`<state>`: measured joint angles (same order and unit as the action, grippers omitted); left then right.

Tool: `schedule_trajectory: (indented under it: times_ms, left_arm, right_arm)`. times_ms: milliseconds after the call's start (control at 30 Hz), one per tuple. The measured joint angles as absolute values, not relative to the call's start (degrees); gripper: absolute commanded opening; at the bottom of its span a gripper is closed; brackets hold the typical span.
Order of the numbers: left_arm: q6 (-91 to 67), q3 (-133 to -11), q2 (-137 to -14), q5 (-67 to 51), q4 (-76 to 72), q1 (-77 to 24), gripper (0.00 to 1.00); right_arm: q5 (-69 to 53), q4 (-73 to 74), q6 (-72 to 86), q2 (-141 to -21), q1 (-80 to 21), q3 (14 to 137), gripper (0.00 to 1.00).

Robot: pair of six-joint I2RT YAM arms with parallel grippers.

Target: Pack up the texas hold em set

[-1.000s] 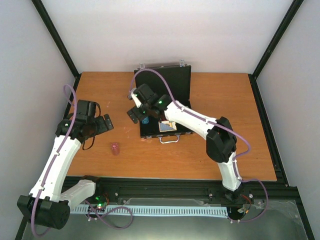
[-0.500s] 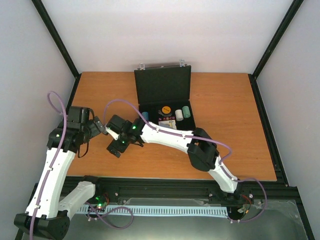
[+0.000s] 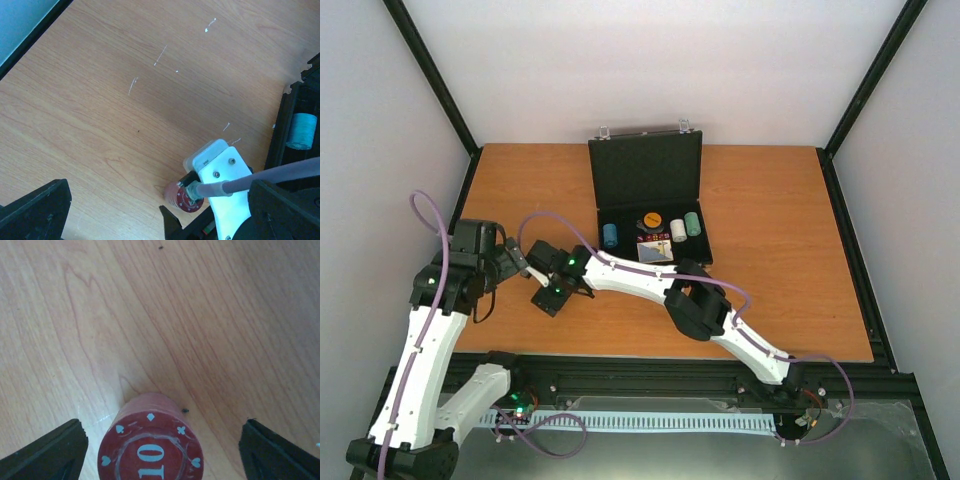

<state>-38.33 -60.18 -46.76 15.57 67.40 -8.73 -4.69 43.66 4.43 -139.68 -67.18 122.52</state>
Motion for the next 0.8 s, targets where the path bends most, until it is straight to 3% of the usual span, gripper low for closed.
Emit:
schedule_trajectory:
  times_ms: [100, 333, 533, 800]
  left_arm:
    - [-38.3, -59.9, -46.7, 15.9, 67.4, -8.7, 1.0]
    - [-38.3, -59.2, -46.7, 16.1, 67.3, -8.7, 1.0]
    - [-38.3, -58.7, -46.8, 16.0, 66.8, -8.7, 1.0]
    - [-38.4, -57.3, -46.8, 16.0, 65.2, -8.7, 1.0]
  right_arm:
    - [-4.8, 44.2, 4.9, -139.9, -67.3, 122.5, 0.42]
    - [-4.5, 44.0, 5.3, -139.9, -67.2, 122.5, 0.21]
    - [-0.6, 40.7, 5.7, -135.3, -65.8, 114.7, 0.18]
    - [7.5, 33.0, 5.4, -116.9, -57.9, 96.6, 0.17]
